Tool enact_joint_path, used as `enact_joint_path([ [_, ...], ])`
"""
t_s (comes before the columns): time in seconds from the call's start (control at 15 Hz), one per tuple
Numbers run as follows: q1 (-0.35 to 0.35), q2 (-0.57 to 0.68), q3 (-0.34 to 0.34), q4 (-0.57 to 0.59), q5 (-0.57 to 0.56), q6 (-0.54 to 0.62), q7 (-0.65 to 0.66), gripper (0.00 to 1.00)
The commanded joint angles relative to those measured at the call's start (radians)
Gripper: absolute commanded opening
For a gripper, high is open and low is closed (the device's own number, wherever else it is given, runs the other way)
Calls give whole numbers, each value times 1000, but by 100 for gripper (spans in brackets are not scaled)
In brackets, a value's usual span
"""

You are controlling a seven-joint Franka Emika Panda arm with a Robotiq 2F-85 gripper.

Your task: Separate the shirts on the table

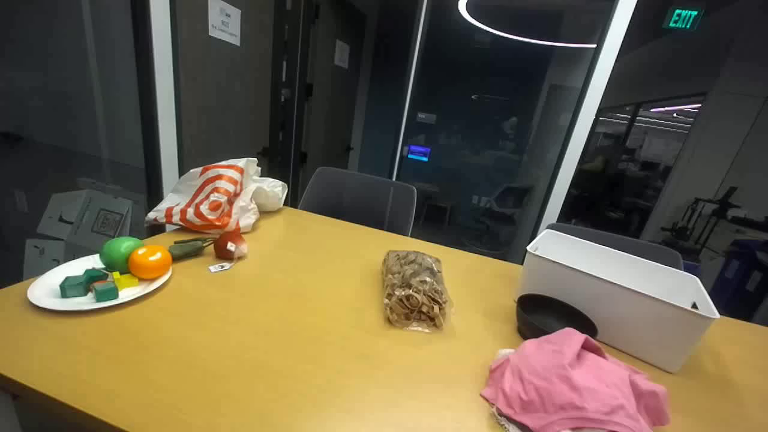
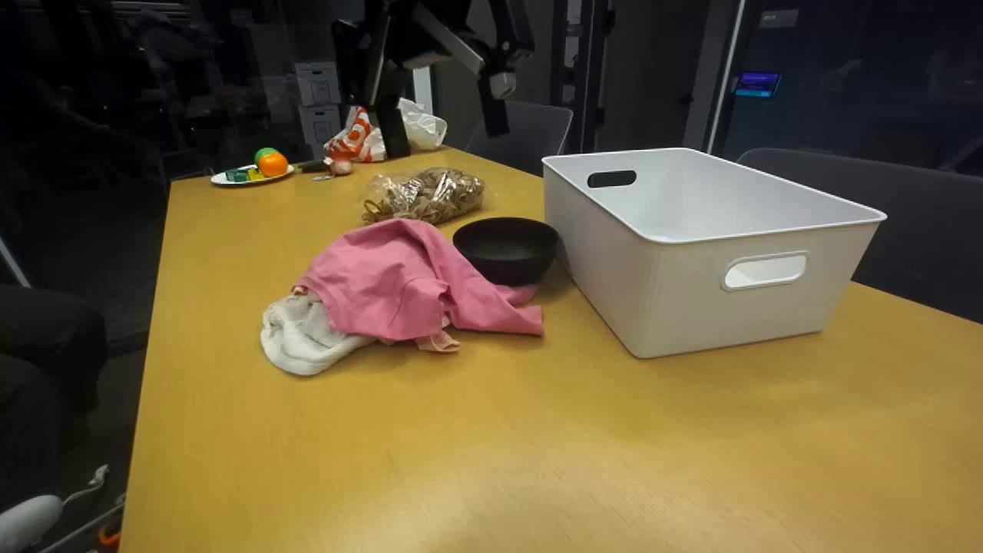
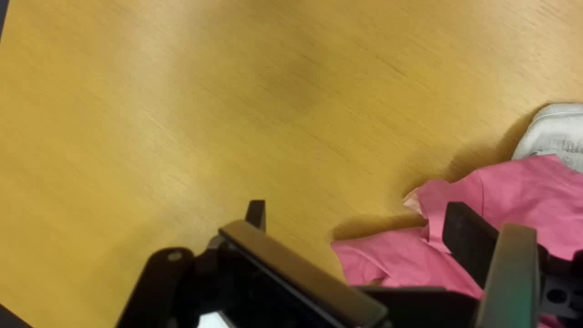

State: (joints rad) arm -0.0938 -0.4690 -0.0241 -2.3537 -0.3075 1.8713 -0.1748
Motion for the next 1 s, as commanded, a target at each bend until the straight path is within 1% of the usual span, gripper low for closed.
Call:
enact_joint_path([
  [0.0, 18, 0, -14, 7, -6, -4, 6, 100],
  [0.47, 18, -7, -14, 15, -6, -5, 6, 100],
  [0.67, 58, 59, 1, 18, 7, 81, -9, 100],
  [0.87, 125, 163, -1, 28, 80, 191, -68, 100],
  [0.93, 135, 203, 5, 36, 92, 211, -73, 100],
])
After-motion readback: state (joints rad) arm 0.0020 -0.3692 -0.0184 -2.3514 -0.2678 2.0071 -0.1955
